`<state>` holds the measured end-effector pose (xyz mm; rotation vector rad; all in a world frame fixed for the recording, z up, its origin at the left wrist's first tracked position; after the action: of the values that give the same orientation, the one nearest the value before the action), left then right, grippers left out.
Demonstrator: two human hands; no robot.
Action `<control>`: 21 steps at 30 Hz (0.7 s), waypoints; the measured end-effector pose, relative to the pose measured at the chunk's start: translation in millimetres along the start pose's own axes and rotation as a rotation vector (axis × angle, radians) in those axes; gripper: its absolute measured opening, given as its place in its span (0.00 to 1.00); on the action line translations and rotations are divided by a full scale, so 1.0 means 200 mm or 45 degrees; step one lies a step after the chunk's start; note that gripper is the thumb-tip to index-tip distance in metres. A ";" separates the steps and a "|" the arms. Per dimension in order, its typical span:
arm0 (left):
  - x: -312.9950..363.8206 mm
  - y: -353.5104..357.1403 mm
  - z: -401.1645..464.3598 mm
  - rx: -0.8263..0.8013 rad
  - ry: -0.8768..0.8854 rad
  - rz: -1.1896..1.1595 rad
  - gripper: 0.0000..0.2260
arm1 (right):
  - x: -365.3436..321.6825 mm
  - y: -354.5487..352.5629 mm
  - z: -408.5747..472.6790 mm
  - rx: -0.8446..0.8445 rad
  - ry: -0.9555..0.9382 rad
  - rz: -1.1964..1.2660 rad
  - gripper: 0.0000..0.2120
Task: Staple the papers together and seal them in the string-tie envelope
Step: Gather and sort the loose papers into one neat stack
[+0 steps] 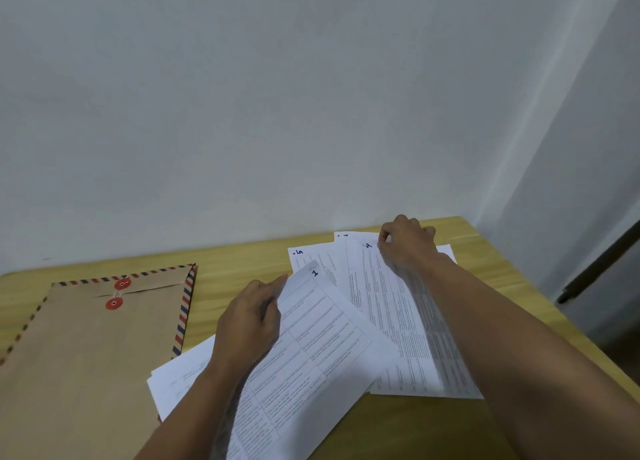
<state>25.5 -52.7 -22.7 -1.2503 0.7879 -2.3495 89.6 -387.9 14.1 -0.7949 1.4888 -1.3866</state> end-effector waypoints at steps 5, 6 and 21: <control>0.00 -0.01 0.01 -0.004 -0.007 0.037 0.23 | -0.04 -0.21 -0.03 0.098 -0.074 0.171 0.07; 0.01 -0.02 0.01 -0.003 -0.013 0.043 0.23 | -0.05 -0.26 -0.03 0.061 -0.112 0.211 0.07; 0.07 -0.09 -0.03 0.091 -0.148 -0.240 0.07 | -0.14 -0.68 -0.19 0.012 -0.208 0.852 0.05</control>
<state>12.6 -45.2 -5.9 -1.4721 0.5663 -2.3999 47.4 -368.4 149.7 -0.3351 1.4338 -0.8034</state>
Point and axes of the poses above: each hand's wrist, its own z-axis towards the middle knuckle, its own y-axis out of the palm, x = y × z, the point moved 6 cm from there along z, towards the middle knuckle, and after that the axes turned 7 degrees about y, right-handed, at the moved point
